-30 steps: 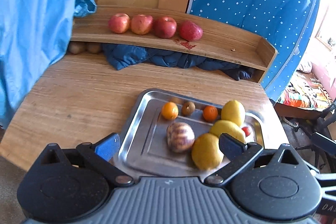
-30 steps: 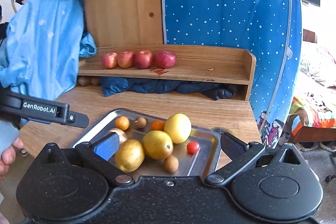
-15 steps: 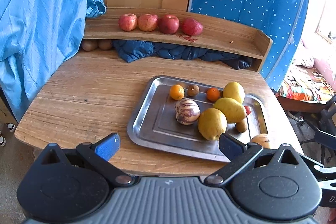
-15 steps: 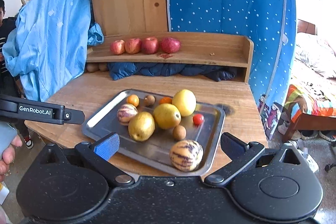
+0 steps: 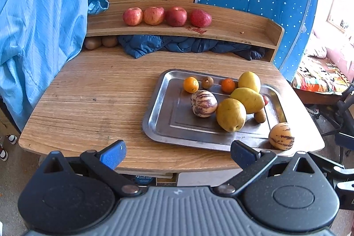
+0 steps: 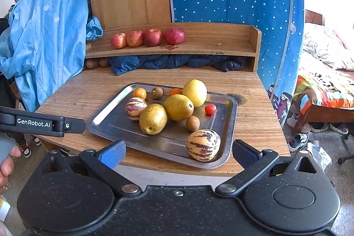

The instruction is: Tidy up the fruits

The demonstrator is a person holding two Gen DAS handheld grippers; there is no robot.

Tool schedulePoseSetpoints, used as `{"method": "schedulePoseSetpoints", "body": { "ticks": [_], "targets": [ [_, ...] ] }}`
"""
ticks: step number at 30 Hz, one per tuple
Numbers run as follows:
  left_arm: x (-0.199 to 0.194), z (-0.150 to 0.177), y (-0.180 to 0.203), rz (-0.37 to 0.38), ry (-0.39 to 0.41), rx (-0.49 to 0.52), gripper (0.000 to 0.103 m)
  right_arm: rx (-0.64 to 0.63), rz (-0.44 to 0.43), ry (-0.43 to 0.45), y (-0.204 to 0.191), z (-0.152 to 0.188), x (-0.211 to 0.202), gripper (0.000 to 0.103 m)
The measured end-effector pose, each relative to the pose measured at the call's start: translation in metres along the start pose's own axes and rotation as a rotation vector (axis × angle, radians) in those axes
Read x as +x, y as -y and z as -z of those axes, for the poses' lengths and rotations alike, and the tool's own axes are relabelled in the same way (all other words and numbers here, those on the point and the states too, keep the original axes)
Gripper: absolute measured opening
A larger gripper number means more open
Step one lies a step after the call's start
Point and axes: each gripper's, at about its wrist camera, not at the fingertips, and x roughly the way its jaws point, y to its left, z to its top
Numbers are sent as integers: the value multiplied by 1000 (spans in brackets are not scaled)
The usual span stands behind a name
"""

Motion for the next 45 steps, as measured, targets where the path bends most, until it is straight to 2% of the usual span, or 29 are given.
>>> {"method": "schedulePoseSetpoints", "body": {
  "ticks": [45],
  "targets": [
    [7, 0, -10, 1, -26, -30, 102, -26, -11, -5, -11, -6, 9, 102]
  ]
}}
